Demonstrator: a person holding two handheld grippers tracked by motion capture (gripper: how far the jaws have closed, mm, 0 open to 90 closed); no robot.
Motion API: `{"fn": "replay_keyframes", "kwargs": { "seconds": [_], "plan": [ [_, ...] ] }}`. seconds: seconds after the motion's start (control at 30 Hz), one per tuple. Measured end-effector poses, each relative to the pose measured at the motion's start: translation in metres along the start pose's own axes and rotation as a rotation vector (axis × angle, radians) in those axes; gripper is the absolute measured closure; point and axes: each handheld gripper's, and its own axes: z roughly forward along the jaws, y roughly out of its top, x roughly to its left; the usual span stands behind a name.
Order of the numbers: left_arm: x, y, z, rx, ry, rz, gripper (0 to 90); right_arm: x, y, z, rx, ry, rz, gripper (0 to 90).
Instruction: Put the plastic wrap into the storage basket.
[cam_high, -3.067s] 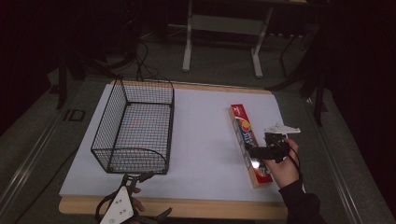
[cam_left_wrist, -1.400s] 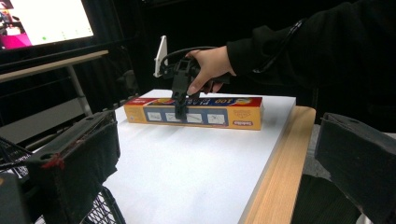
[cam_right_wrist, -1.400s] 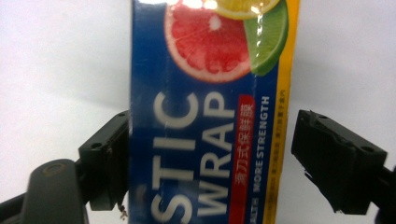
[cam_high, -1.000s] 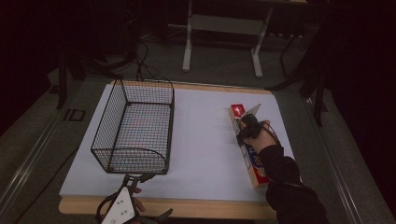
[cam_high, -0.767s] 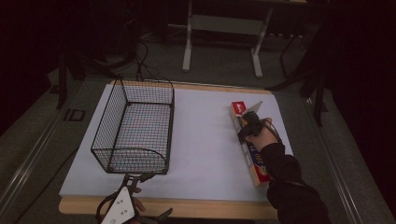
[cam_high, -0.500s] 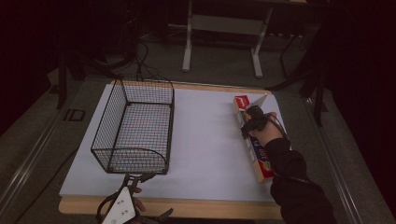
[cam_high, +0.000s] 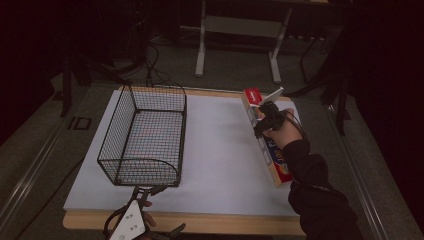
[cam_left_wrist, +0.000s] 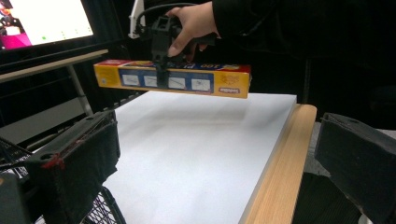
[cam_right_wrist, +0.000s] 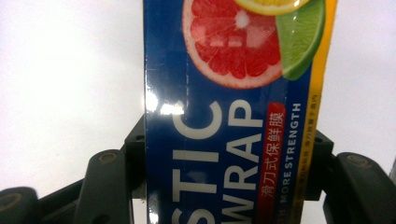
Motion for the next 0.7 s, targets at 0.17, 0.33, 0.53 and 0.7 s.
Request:
{"fn": "replay_keyframes", "kwargs": {
  "seconds": [0.17, 0.33, 0.53, 0.7],
  "plan": [
    [0.000, 0.000, 0.000, 0.001, 0.003, 0.002, 0.6, 0.017, 0.006, -0.009, -0.036, 0.007, -0.031, 39.9],
    [0.000, -0.001, 0.001, 0.004, 0.000, -0.001, 0.6, 0.031, 0.013, -0.019, -0.071, 0.025, -0.047, 39.9],
    [0.000, -0.002, 0.000, 0.006, 0.000, -0.001, 0.6, 0.050, 0.025, -0.040, -0.141, 0.039, -0.064, 40.0],
    [-0.001, -0.001, 0.001, 0.008, 0.001, 0.000, 0.6, 0.078, 0.035, -0.065, -0.243, 0.077, -0.083, 40.0]
  ]
}}
